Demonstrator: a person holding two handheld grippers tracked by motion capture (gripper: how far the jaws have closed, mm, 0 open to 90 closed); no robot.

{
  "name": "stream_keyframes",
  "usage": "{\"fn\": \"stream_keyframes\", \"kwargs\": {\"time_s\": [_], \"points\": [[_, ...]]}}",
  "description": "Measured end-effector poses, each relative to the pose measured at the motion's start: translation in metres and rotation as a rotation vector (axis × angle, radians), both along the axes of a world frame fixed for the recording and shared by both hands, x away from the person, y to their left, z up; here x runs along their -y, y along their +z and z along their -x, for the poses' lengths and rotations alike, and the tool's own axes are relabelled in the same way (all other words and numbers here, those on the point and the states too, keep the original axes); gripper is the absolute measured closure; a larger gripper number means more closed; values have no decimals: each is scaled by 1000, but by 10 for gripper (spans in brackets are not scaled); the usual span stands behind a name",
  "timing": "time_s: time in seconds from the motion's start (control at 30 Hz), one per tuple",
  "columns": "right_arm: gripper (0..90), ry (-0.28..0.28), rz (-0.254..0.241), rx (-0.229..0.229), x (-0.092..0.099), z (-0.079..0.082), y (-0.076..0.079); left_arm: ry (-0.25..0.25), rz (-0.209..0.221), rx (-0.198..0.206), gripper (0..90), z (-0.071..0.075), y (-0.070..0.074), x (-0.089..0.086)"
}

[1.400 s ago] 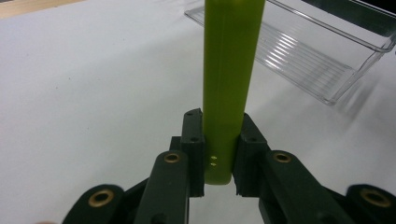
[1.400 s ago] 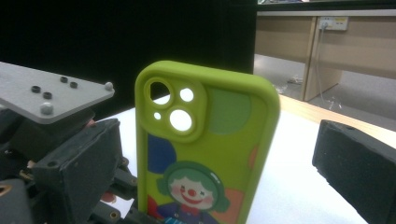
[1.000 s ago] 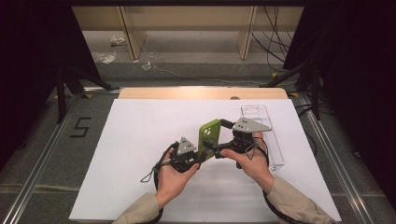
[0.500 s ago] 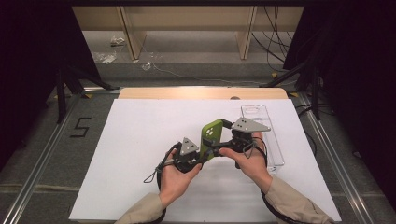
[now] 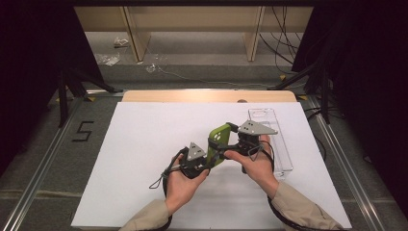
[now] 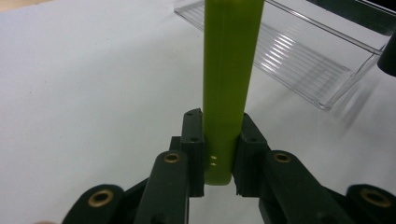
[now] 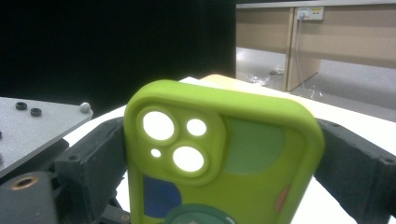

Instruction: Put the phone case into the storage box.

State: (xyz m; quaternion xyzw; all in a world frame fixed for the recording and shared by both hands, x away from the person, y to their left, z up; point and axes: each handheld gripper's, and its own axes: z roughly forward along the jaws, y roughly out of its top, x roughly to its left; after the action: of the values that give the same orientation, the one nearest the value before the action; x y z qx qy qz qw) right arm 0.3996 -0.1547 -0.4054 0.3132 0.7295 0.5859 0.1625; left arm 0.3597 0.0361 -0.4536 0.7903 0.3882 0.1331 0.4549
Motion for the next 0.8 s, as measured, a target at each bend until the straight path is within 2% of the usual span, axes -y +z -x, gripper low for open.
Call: {"fn": "stream_keyframes", "kwargs": {"time_s": [0.13, 0.57, 0.7, 0.8], "points": [[142, 4, 3, -1, -2, 0, -1, -5, -3, 0, 769, 0, -1, 1], [159, 14, -17, 0, 0, 0, 2, -10, -1, 22, 767, 1, 1, 1], [163, 21, -20, 11, 1, 1, 4, -42, 6, 51, 756, 1, 3, 1], [164, 25, -23, 16, 3, 1, 7, -60, 5, 74, 700, 1, 5, 1]]}}
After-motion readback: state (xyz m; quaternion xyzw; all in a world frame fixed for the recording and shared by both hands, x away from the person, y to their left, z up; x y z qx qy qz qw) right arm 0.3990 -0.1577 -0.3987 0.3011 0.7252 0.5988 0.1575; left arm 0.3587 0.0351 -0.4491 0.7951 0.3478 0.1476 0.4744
